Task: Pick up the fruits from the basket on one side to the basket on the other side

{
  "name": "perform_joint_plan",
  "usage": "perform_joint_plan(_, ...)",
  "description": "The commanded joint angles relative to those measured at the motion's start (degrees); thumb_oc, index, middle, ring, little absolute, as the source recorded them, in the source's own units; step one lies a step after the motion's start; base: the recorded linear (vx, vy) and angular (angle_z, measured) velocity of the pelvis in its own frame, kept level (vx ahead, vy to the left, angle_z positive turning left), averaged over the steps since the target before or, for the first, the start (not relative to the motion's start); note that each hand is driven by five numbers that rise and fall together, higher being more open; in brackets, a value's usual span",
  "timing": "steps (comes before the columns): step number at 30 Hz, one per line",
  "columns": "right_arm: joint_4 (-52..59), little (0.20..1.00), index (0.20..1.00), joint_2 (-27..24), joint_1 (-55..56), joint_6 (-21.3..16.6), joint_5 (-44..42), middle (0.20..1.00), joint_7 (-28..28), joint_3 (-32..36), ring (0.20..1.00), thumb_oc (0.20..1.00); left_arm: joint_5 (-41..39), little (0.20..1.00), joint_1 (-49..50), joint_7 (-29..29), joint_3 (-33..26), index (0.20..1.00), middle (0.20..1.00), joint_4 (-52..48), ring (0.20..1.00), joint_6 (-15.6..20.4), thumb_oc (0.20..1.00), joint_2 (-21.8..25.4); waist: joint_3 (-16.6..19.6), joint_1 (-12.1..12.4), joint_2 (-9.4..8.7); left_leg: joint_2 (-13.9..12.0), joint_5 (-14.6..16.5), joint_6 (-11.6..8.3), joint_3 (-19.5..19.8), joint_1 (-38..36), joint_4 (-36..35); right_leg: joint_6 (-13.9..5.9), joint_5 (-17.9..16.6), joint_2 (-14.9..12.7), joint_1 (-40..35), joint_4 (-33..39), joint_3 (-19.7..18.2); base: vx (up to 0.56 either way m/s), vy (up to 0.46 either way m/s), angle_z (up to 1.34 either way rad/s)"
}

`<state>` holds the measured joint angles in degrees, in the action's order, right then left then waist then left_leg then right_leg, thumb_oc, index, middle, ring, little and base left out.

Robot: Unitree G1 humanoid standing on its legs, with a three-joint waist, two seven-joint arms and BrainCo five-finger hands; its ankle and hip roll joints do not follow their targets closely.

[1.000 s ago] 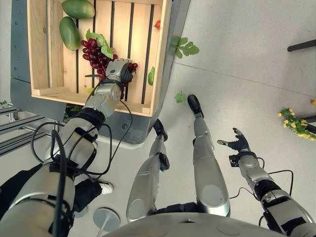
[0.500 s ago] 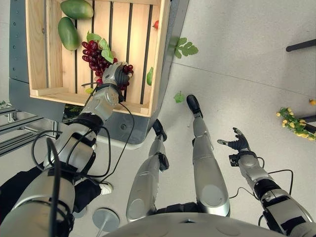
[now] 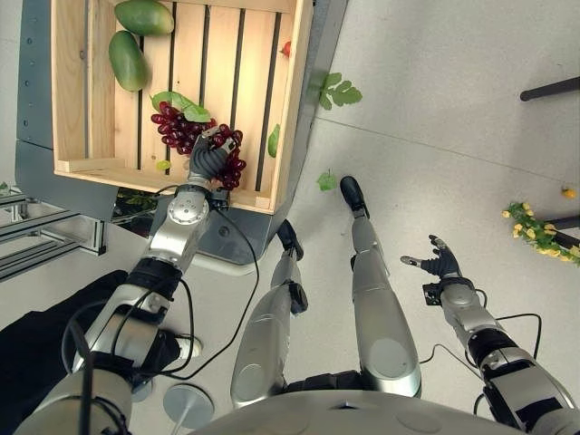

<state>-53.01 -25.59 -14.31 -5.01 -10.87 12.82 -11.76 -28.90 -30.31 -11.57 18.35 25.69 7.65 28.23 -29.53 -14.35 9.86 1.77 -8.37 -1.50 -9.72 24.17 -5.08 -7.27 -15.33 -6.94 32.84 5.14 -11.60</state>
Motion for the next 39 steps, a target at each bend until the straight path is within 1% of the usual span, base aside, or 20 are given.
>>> perform_joint_plan(1, -3.18, 1.0, 1.0, 0.08, 2.96, 1.41, -0.35, 1.0, -0.71, 0.0, 1.0, 1.0, -6.69, 0.2, 2.94, 2.48, -2.33, 0.2, 0.2, -5.53, 0.2, 3.97, 0.2, 2.48, 2.29, 2.44, -4.14, 0.67, 2.81, -3.29, 2.38, -0.76, 0.16, -1.09, 2.87, 0.68, 1.25, -0.14, 1.39, 0.01, -0.01, 0.07)
perform_joint_plan(2, -3.2, 1.0, 1.0, 0.09, 2.95, 1.4, -0.35, 1.0, -0.72, -0.03, 1.0, 1.0, -6.7, 0.2, 3.0, 2.48, -2.37, 0.2, 0.2, -5.58, 0.2, 3.95, 0.2, 2.51, 2.32, 2.42, -4.16, 0.68, 2.8, -3.29, 2.38, -0.74, 0.15, -1.09, 2.87, 0.68, 1.26, -0.14, 1.39, 0.01, -0.01, 0.07)
perform_joint_plan(6, -4.58, 1.0, 1.0, 0.23, 2.74, 1.89, 0.46, 1.0, -1.29, -0.6, 1.0, 1.0, -11.47, 0.2, 5.41, 3.94, -2.82, 0.2, 0.2, -9.74, 0.2, 4.6, 0.2, 2.75, 2.86, 2.87, -4.19, 0.65, 2.88, -3.25, 2.75, -1.42, 0.16, -0.92, 3.29, 0.79, 0.38, -0.14, 1.62, 0.01, -0.003, 0.02)
perform_joint_plan(9, -5.51, 1.0, 1.0, 0.5, 2.77, 2.22, 0.82, 1.0, -1.81, -0.79, 1.0, 1.0, -15.81, 0.2, 8.33, 4.9, -4.03, 0.2, 0.2, -14.64, 0.2, 5.13, 0.2, 3.27, 3.29, 3.45, -4.16, 0.6, 2.96, -3.18, 3.17, -2.0, 0.12, -0.78, 3.64, 0.89, -0.42, -0.14, 1.96, 0.0, -0.004, 0.01)
perform_joint_plan(14, -6.41, 1.0, 1.0, 0.71, 2.77, 2.37, 1.34, 1.0, -2.11, -0.99, 1.0, 1.0, -18.03, 0.2, 10.67, 5.57, -4.86, 0.2, 0.2, -18.97, 0.2, 5.48, 0.2, 3.91, 3.59, 3.92, -4.08, 0.47, 3.03, -3.15, 3.54, -2.77, 0.14, -0.64, 4.11, 0.92, -1.59, -0.14, 2.34, 0.01, -0.014, 0.07)
perform_joint_plan(21, -8.03, 1.0, 1.0, 0.94, 2.45, 2.47, 2.44, 1.0, -3.03, -2.03, 1.0, 1.0, -22.36, 0.2, 13.56, 8.09, -5.38, 0.2, 0.2, -24.83, 0.2, 5.97, 0.2, 4.37, 4.34, 4.75, -4.4, 0.27, 3.31, -3.0, 4.26, -4.31, 0.16, -0.41, 4.77, 1.12, -3.49, -0.14, 2.97, 0.0, -0.01, 0.03)
perform_joint_plan(22, -8.68, 1.0, 1.0, 1.04, 2.32, 2.37, 2.67, 1.0, -3.37, -2.26, 1.0, 1.0, -24.23, 0.2, 14.34, 8.75, -5.51, 0.2, 0.2, -25.85, 0.2, 6.05, 0.2, 4.19, 4.59, 5.0, -4.53, 0.2, 3.34, -3.01, 4.22, -4.59, 0.16, -0.4, 4.97, 1.08, -3.99, -0.14, 3.05, 0.01, -0.013, 0.11)
perform_joint_plan(30, -10.64, 1.0, 1.0, 1.55, 1.56, 2.14, 4.14, 1.0, -4.11, -3.65, 1.0, 1.0, -27.81, 0.2, 16.44, 9.7, -6.83, 0.2, 0.2, -30.47, 0.2, 6.94, 0.2, 4.96, 5.39, 5.84, -4.47, 0.16, 3.55, -2.93, 4.9, -5.73, 0.12, -0.22, 5.77, 1.29, -5.68, -0.14, 3.62, 0.01, -0.013, 0.04)
perform_joint_plan(34, -10.26, 1.0, 1.0, 1.53, 0.83, 1.71, 4.83, 1.0, -4.08, -4.3, 1.0, 1.0, -28.71, 0.2, 17.39, 10.11, -7.93, 0.2, 0.2, -32.71, 0.2, 7.6, 0.2, 5.16, 5.8, 6.31, -4.53, -0.06, 3.68, -2.91, 5.17, -6.39, 0.14, -0.17, 6.19, 1.3, -6.59, -0.14, 3.92, 0.01, -0.008, 0.04)
perform_joint_plan(39, -10.12, 1.0, 1.0, 1.48, 0.44, 1.33, 5.49, 1.0, -4.39, -5.11, 1.0, 1.0, -29.41, 0.2, 17.35, 10.72, -7.92, 0.2, 0.2, -34.22, 0.2, 7.9, 0.2, 5.6, 6.29, 6.67, -4.69, -0.2, 3.9, -2.91, 5.55, -7.21, 0.15, -0.1, 6.62, 1.37, -7.52, -0.14, 4.26, 0.02, -0.011, 0.06)
